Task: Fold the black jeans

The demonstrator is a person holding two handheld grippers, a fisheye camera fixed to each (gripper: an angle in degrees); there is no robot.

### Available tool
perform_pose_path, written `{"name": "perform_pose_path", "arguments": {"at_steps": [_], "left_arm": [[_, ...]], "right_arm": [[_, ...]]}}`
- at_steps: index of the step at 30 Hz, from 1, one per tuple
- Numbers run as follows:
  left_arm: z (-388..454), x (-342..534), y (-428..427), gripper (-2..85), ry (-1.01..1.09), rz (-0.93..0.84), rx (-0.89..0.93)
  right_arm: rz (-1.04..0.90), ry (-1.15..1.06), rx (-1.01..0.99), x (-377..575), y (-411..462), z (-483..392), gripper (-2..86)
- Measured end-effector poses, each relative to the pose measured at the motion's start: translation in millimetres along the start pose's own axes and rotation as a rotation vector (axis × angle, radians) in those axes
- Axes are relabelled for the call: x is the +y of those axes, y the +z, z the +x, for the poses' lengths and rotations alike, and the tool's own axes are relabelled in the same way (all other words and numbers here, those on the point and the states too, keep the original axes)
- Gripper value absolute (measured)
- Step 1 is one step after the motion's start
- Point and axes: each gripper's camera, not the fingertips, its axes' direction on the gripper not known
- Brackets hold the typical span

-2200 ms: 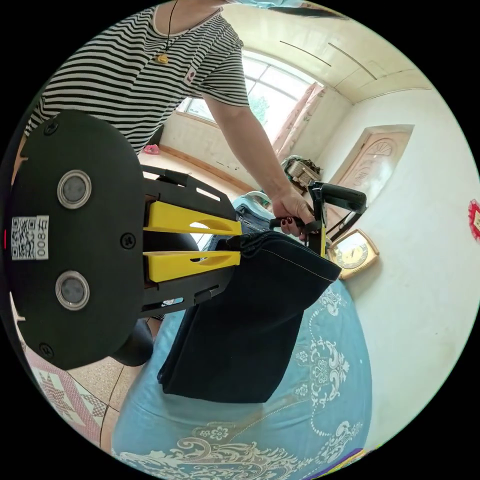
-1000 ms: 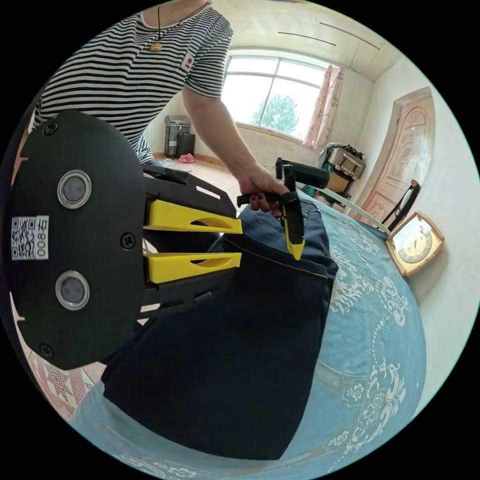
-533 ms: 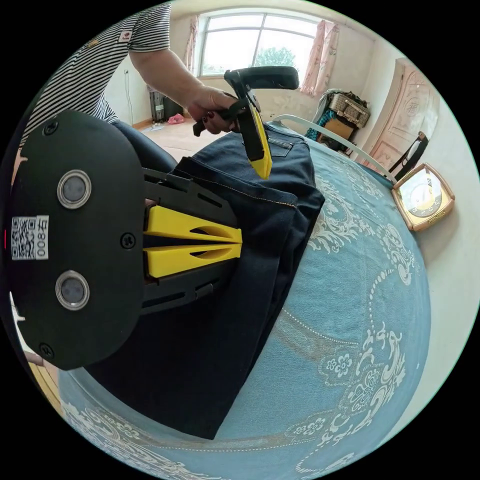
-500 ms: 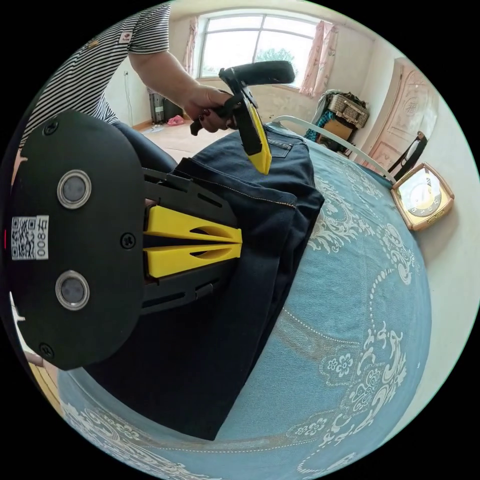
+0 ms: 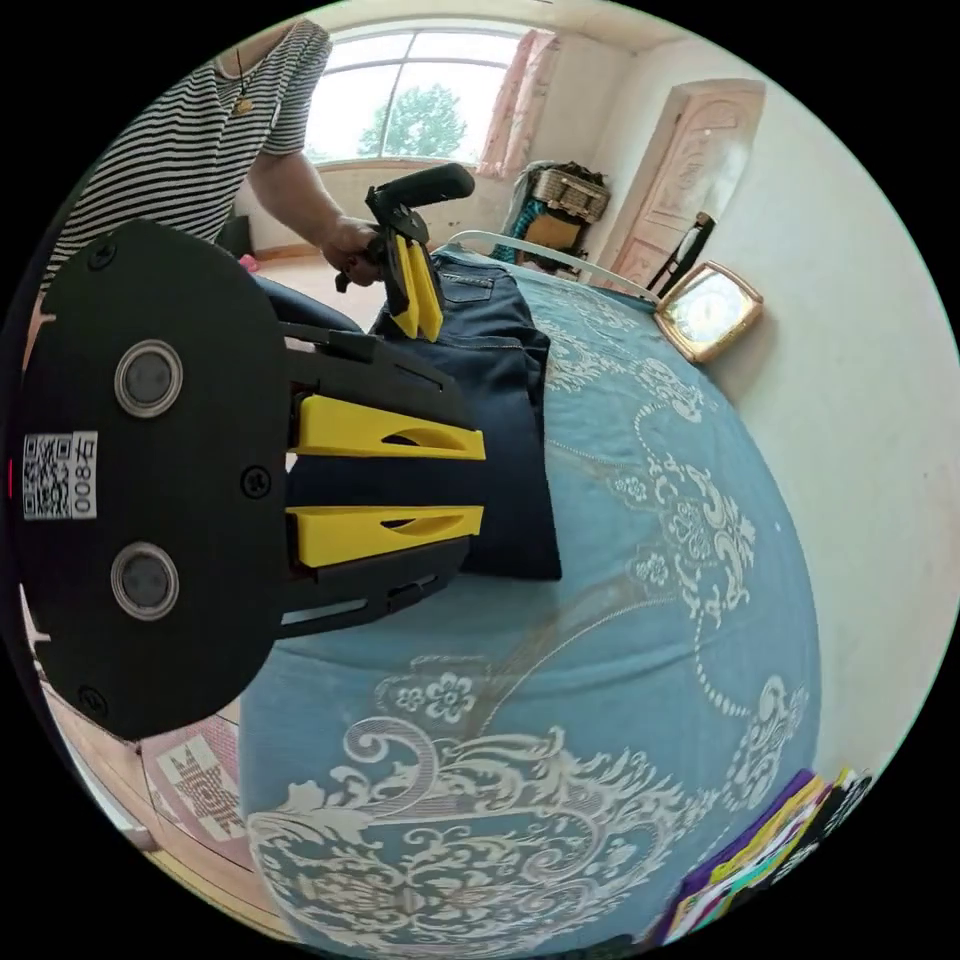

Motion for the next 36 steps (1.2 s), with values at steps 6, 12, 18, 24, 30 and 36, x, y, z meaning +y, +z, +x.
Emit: {"name": "perform_pose_path", "arguments": {"at_steps": [6, 12, 18, 24, 30, 36], "left_arm": [[102, -10, 49, 10.4, 0.256, -0.099, -0.048], [187, -17, 86, 12.2, 0.398, -0.083, -0.16], [262, -12, 125, 11.9, 0.543, -0.109, -0.346], [295, -4, 136, 4.9, 0.502, -0.077, -0.447], [309, 0, 127, 2.4, 0.425, -0.026, -0.366], [328, 11, 126, 2.3, 0.443, -0.003, -0.386]], "right_arm": [[-0.081, 0.145, -0.044, 31, -4, 47, 8.3], [-0.127, 0.215, -0.202, 38, -1, 73, 7.8], [-0.156, 0.211, -0.264, 33, -11, 87, 6.3], [-0.193, 0.146, -0.276, 20, -20, 89, 6.1], [0.003, 0.226, -0.409, -6, -40, 135, 7.4], [-0.052, 0.232, -0.417, -67, -13, 145, 9.4]]}}
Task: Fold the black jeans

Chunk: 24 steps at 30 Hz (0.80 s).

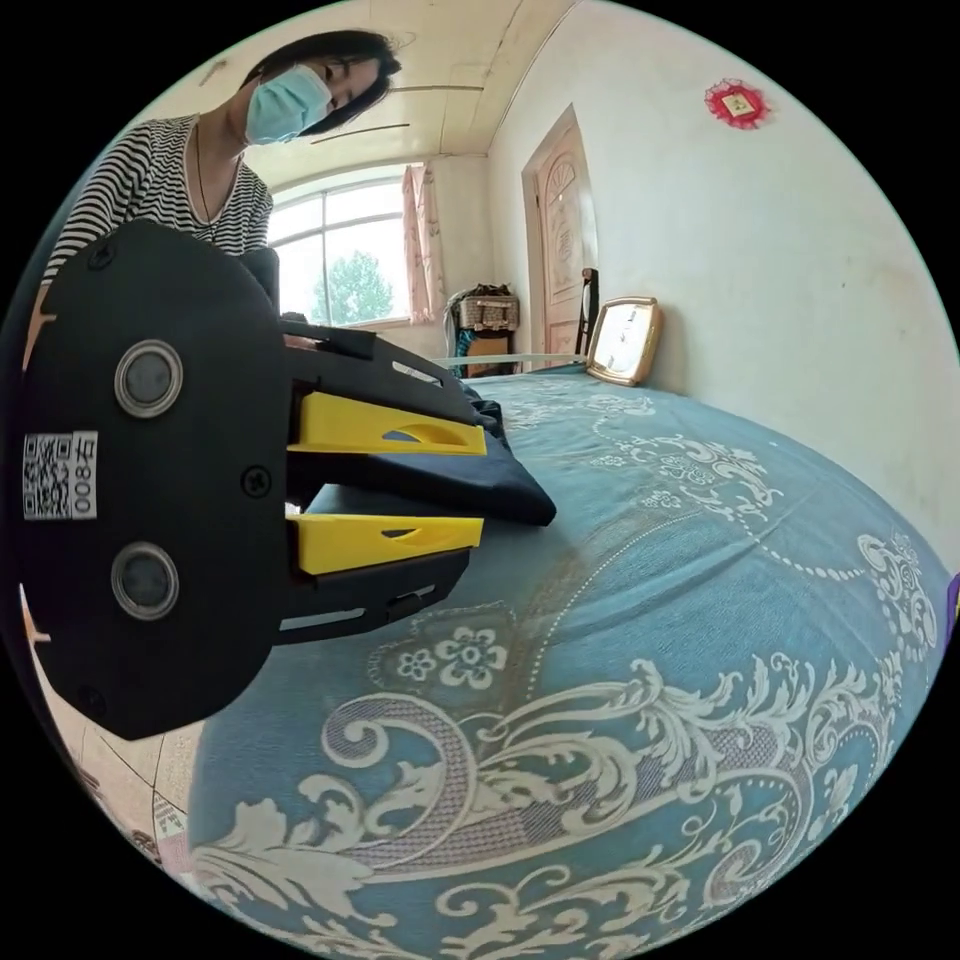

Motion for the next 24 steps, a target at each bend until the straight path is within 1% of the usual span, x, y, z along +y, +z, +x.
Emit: {"name": "perform_pose_path", "arguments": {"at_steps": [6, 13, 19, 24], "left_arm": [[10, 7, -2, 2.3, 0.009, 0.005, -0.005], [22, 24, 0, 1.9, 0.059, 0.002, 0.026], [21, 47, 17, 1.7, 0.083, -0.043, 0.064], [7, 70, 20, 1.8, 0.081, -0.042, 0.074]], "right_arm": [[-0.13, 0.01, 0.033, -29, 30, -4, 7.2], [-0.122, 0.005, 0.003, -22, 17, -4, 3.5], [-0.083, 0.092, -0.057, -9, 16, 14, 2.8], [-0.079, 0.089, -0.017, -9, 23, 0, 2.6]]}}
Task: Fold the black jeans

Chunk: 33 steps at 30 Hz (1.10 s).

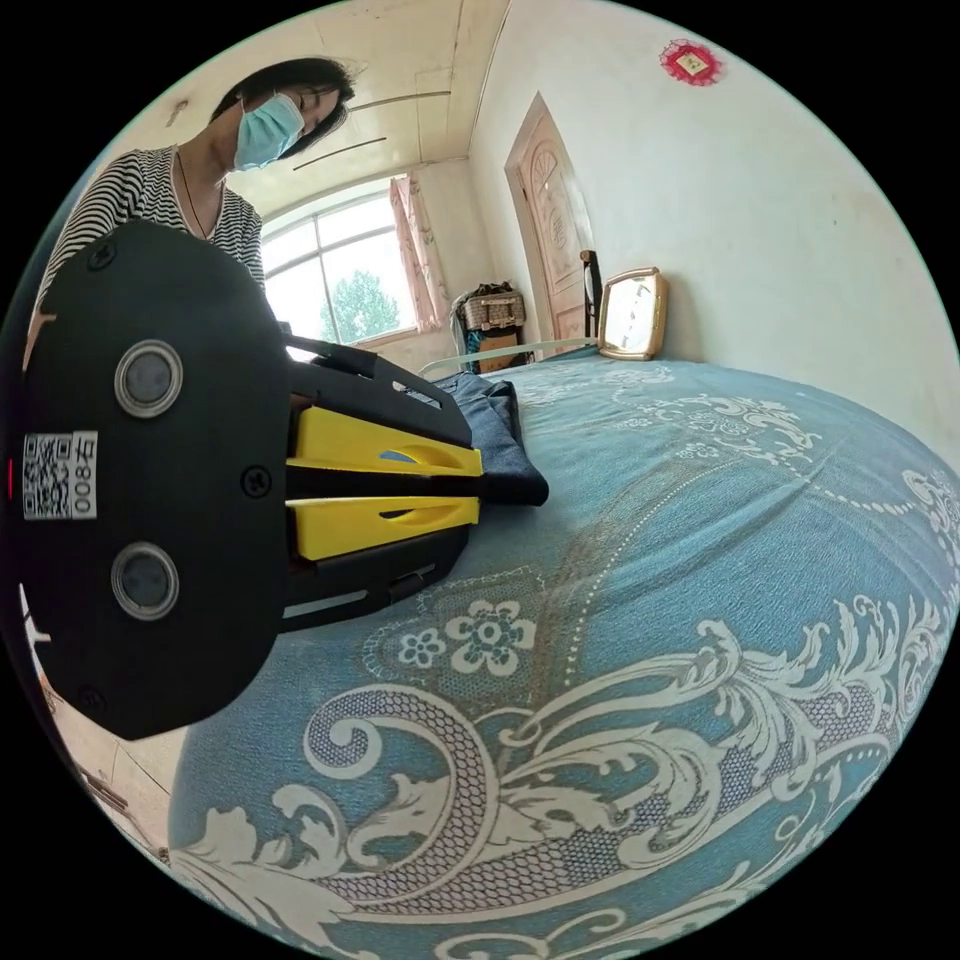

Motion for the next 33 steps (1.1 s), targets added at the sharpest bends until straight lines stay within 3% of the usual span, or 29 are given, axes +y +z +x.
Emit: {"name": "perform_pose_path", "arguments": {"at_steps": [9, 19, 25, 33], "left_arm": [[-53, 77, -26, 2.0, -0.163, 0.12, 0.07], [-150, 238, -73, 2.1, -0.481, 0.382, 0.26], [-203, 360, -88, 2.1, -0.719, 0.544, 0.347], [-256, 508, -95, 2.1, -0.946, 0.64, 0.274]], "right_arm": [[0.046, -0.075, -0.009, 16, 4, -59, 2.7], [0.078, -0.23, -0.131, 47, 38, -163, 2.6], [0.017, -0.32, -0.175, 50, 101, -236, 2.6], [-0.133, -0.394, -0.134, 35, 237, -326, 2.7]]}}
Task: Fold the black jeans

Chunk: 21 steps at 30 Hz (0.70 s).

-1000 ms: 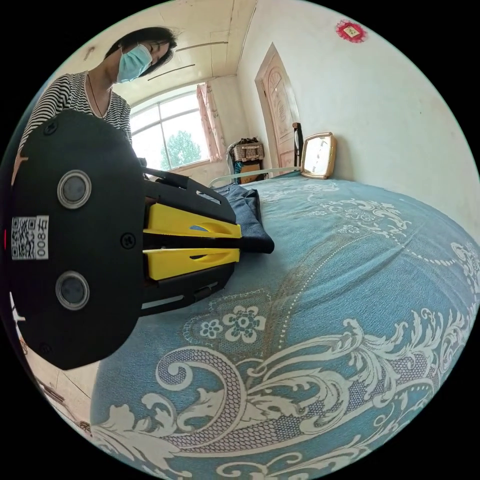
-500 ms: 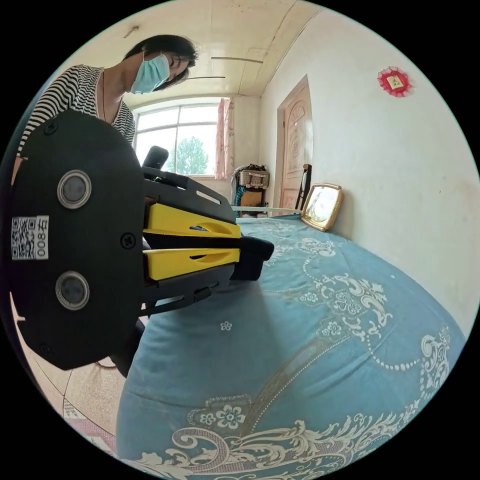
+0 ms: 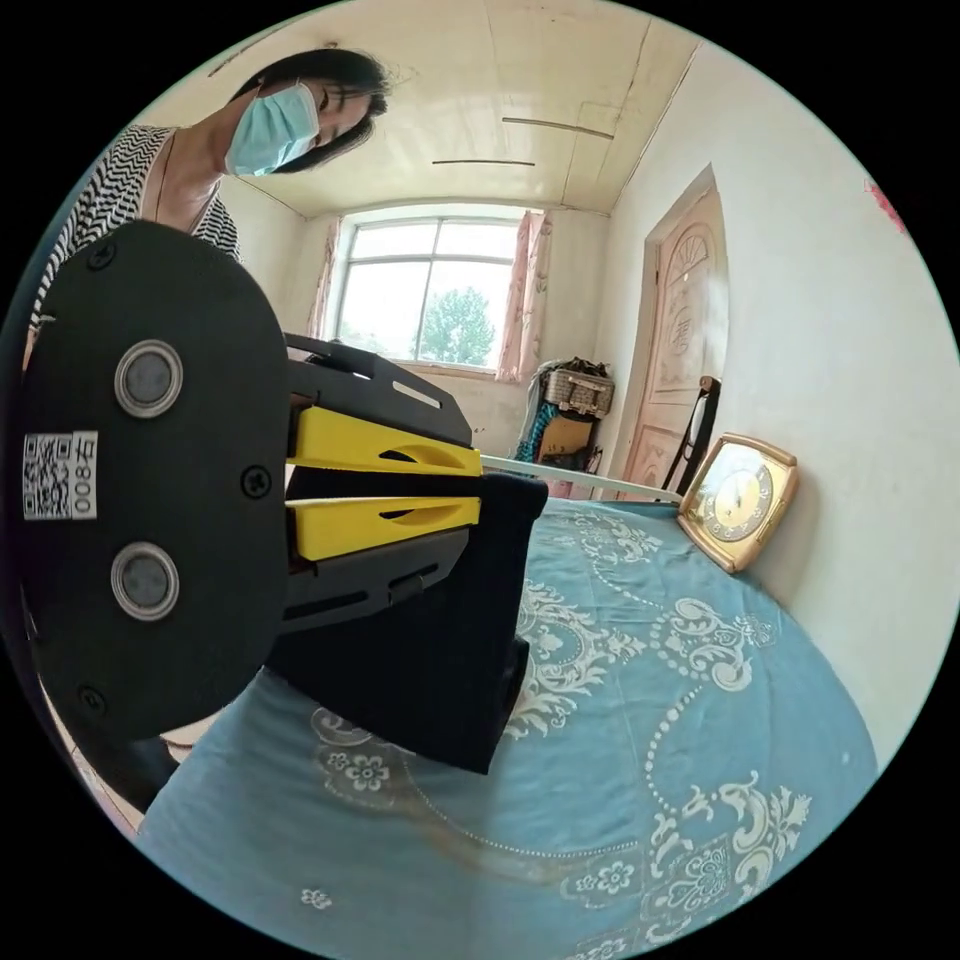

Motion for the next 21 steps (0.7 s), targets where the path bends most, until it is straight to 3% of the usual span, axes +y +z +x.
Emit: {"name": "perform_pose_path", "arguments": {"at_steps": [11, 21], "left_arm": [[-161, 32, -109, 2.2, -0.227, 0.154, -0.126], [-259, 55, -147, 2.0, -0.346, 0.116, -0.181]], "right_arm": [[-0.164, -0.065, 0.071, -54, 170, -48, 2.4], [-0.239, -0.026, 0.145, -79, 277, -59, 2.3]]}}
